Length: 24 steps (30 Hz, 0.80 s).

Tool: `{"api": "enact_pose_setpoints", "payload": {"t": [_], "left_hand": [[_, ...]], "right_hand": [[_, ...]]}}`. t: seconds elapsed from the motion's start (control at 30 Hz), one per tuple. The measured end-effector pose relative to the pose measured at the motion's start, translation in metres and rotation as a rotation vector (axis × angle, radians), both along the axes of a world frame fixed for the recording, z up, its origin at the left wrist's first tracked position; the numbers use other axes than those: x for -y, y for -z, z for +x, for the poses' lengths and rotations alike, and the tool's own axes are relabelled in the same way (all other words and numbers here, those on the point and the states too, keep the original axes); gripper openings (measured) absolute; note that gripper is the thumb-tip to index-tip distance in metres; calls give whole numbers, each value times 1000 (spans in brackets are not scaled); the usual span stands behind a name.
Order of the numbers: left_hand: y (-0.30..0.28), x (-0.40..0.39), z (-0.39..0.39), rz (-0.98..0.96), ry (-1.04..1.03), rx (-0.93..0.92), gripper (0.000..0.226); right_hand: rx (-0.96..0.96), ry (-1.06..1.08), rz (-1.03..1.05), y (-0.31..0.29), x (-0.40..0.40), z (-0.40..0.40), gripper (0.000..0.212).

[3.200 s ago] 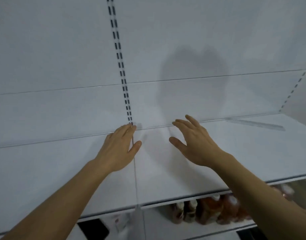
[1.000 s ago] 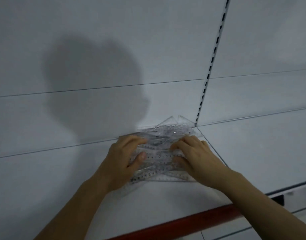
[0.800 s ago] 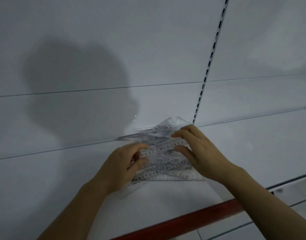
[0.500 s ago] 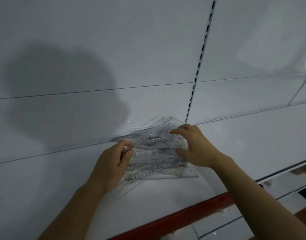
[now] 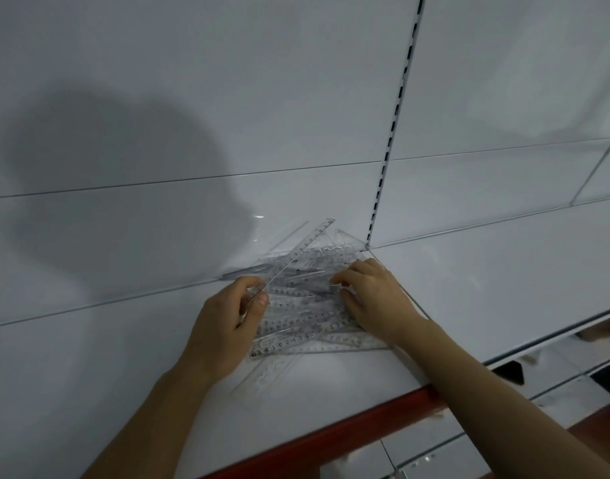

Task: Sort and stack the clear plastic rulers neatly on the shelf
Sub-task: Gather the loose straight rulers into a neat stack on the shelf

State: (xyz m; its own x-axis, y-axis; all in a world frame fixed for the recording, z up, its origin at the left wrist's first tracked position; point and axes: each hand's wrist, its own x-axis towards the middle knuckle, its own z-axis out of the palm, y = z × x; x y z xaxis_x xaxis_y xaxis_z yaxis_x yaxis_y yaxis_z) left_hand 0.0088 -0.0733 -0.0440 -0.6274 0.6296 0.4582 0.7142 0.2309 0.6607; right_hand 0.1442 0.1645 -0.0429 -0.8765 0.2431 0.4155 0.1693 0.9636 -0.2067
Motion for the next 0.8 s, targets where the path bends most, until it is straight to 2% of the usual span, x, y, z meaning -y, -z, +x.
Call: {"api": "enact_pose_setpoints", "payload": {"t": [0.07, 0.2, 0.33, 0.5, 0.57, 0.6, 0.7, 0.8], "left_hand": [[-2, 0, 2, 12, 4, -1, 23], [-4, -1, 2, 30, -21, 14, 37], [-6, -1, 4, 38, -25, 2, 41], [-9, -2, 8, 42, -42, -15, 45], [-14, -3, 11, 31, -51, -37, 43], [-17, -4, 13, 22, -55, -53, 39], [-29, -15, 25, 16, -60, -91, 37], [-39, -39, 50, 35, -59, -117, 34]], "right_hand": [[-39, -3, 24, 6, 0, -2, 40], [-323, 97, 60, 7, -1, -2, 14], [-513, 159, -60, 3, -5, -4, 8], [-438, 142, -576, -12, -5, -6, 10], [-495, 98, -820, -24, -9, -5, 14], [-515, 87, -878, -29, -14, -4, 16], [-470, 82, -802, -36, -33, 8, 21], [-400, 118, -777, -34, -58, 32, 18]]}}
